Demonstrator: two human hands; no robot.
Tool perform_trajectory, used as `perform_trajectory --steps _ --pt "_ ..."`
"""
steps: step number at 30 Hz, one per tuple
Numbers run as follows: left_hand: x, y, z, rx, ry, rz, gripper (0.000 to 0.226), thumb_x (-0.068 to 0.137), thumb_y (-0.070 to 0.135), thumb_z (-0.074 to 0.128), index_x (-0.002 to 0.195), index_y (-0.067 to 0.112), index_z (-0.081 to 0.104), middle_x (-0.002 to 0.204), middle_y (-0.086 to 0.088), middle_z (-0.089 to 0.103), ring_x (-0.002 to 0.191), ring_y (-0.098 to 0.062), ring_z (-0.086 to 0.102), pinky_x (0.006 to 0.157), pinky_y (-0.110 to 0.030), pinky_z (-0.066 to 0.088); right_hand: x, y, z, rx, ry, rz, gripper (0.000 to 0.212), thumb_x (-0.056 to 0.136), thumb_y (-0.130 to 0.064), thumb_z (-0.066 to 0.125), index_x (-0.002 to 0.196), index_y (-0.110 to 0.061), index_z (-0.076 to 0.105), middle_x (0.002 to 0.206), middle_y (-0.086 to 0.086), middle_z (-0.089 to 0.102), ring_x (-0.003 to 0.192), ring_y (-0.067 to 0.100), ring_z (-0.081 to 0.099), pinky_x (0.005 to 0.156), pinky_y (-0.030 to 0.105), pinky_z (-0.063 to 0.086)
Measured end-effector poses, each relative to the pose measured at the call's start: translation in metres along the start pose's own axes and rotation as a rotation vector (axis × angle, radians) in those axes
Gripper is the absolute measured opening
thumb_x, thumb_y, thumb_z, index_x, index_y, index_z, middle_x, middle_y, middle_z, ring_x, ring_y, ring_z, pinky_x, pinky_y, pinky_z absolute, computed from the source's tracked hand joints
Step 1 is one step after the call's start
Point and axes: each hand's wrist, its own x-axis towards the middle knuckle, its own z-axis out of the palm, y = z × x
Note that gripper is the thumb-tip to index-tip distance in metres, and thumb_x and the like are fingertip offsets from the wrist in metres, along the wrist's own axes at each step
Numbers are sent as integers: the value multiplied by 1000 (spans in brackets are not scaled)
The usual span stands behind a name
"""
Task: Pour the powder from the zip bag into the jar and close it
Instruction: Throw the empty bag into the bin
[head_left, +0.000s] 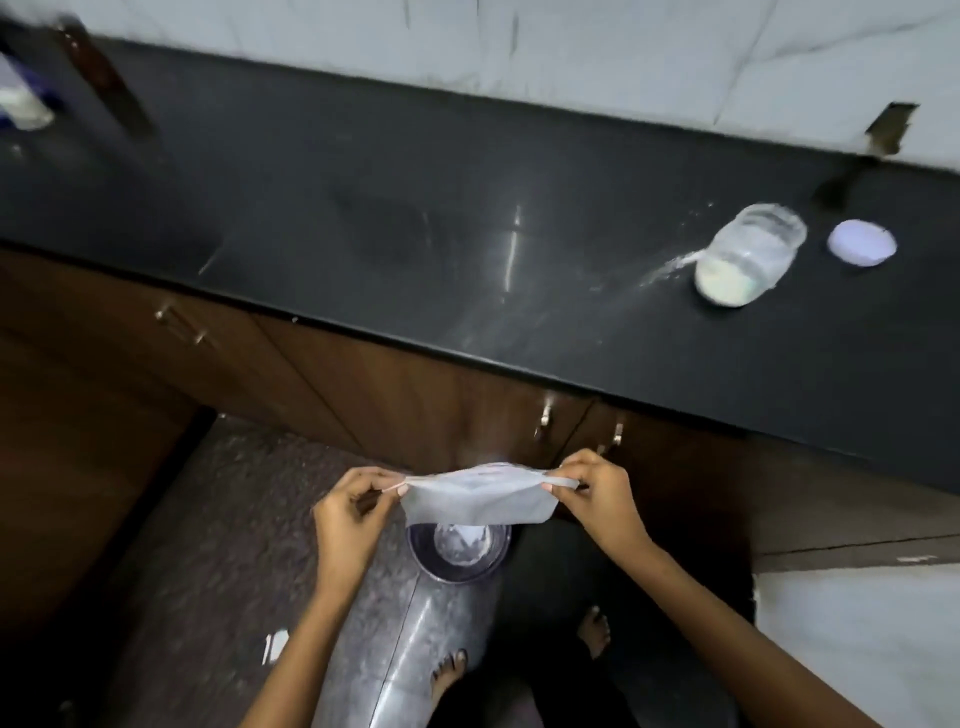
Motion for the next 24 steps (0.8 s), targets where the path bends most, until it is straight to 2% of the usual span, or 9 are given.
perform_trajectory --steps 3,8,10,13,15,18,21,22,24 --pt "1 -67 11 -5 -55 -173 13 77 -4 70 78 9 73 89 -11 70 80 -7 66 74 -17 53 10 31 55 -50 -25 80 12 80 -7 71 91 -3 76 92 13 65 82 25 65 77 35 53" --pt "14 -175 57 -8 -119 -374 25 78 -7 68 73 18 68 79 -6 70 68 9 64 65 -5 47 31 101 139 -160 -168 180 25 81 2 62 104 -3 72 108 19 63 94 31 65 91 35 50" --pt "18 -216 78 21 -172 -411 25 78 -10 66 74 14 68 76 -3 70 67 3 64 61 -5 45 42 132 166 -191 -203 202 26 81 3 60 104 -2 72 108 21 63 94 34 64 91 36 48" --pt "23 -290 112 78 -202 -456 14 79 -12 62 86 -2 69 87 -15 72 80 -24 67 73 -20 51 62 189 218 -239 -254 225 28 80 5 59 105 0 71 109 24 63 97 36 64 94 35 45" --pt "26 -343 133 120 -292 -485 21 80 -14 60 99 -9 67 105 -23 68 96 -29 64 87 -32 48 79 227 255 -239 -312 250 30 80 3 59 107 -2 70 112 24 65 102 36 63 95 33 44" --pt "16 -400 160 262 -536 -529 40 84 -4 61 124 -3 57 139 -22 47 126 -30 48 104 -29 36 89 270 302 -318 -518 324 36 87 -15 58 122 -16 63 122 18 64 112 34 60 94 31 45" --pt "3 -424 182 396 -750 -542 58 92 12 58 144 9 32 157 -18 11 146 -30 10 116 -32 16 88 294 331 -367 -600 435 43 93 -24 51 135 -23 49 133 15 57 120 33 54 102 34 41" --pt "-1 -426 188 355 -763 -572 60 92 14 57 145 11 29 157 -18 8 146 -28 7 114 -28 14 84 297 338 -360 -596 462 44 93 -24 51 137 -22 47 135 14 56 122 32 53 103 34 39" --pt "-8 -426 197 257 -695 -631 55 93 12 55 143 10 33 155 -16 17 144 -26 19 106 -19 18 78 298 345 -337 -597 482 48 91 -22 55 139 -19 45 136 14 54 124 31 52 104 32 38"
